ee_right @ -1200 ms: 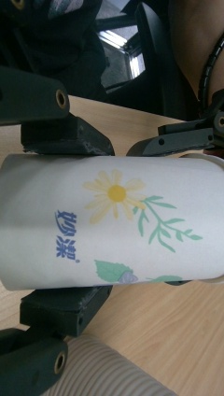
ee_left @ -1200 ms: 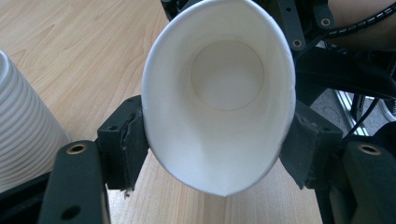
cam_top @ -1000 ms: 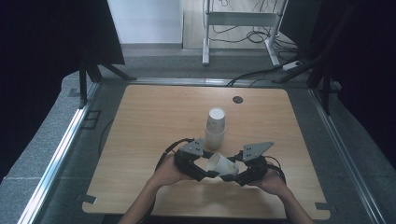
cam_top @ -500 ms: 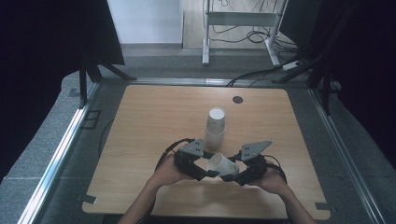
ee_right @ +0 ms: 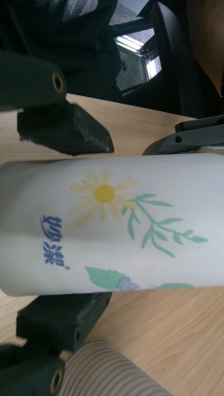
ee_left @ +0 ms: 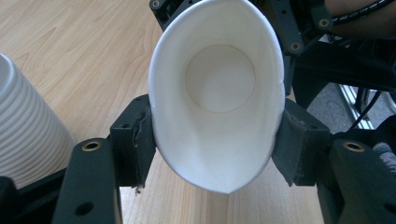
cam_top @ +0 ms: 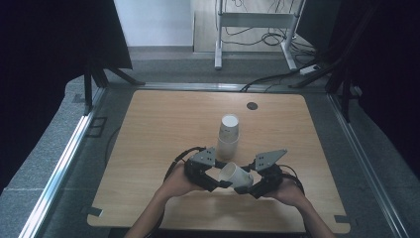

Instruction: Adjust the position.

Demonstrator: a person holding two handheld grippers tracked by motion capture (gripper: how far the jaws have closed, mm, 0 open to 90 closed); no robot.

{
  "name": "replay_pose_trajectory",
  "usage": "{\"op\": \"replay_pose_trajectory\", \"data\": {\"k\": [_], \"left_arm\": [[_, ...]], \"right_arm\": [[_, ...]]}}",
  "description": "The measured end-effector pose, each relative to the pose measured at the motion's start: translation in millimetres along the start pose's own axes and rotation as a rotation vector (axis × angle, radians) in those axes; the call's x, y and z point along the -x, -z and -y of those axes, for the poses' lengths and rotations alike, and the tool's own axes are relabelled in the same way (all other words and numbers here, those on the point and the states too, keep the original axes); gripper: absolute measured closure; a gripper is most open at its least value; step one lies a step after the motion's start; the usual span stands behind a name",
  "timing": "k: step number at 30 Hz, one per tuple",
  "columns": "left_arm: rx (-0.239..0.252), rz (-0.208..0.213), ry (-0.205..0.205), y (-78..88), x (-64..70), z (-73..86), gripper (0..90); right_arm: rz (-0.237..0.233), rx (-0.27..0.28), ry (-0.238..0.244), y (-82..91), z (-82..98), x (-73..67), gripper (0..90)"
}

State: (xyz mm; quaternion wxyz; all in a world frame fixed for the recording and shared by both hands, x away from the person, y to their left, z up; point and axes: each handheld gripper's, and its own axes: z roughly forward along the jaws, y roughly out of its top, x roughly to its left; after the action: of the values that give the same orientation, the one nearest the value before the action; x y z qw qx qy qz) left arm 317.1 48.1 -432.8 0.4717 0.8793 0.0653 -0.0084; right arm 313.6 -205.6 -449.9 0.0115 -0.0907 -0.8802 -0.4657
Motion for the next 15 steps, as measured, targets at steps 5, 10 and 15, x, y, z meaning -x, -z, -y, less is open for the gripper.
{"op": "replay_pose_trajectory", "data": {"k": [5, 10, 15], "left_arm": [[-0.033, -0.006, -0.005, 0.4, 0.0, -0.8, 36.6], [-0.063, -0.01, -0.02, -1.6, 0.3, -3.2, 36.6], [-0.085, -0.012, -0.031, -4.2, 2.0, -5.9, 36.6]], "right_arm": [[0.015, -0.037, 0.008, 3.0, -3.8, -1.8, 21.3], [0.033, -0.11, 0.039, 5.6, -14.3, -4.9, 21.6], [0.032, -0.199, 0.058, 2.1, -24.9, -4.9, 23.6]]}}
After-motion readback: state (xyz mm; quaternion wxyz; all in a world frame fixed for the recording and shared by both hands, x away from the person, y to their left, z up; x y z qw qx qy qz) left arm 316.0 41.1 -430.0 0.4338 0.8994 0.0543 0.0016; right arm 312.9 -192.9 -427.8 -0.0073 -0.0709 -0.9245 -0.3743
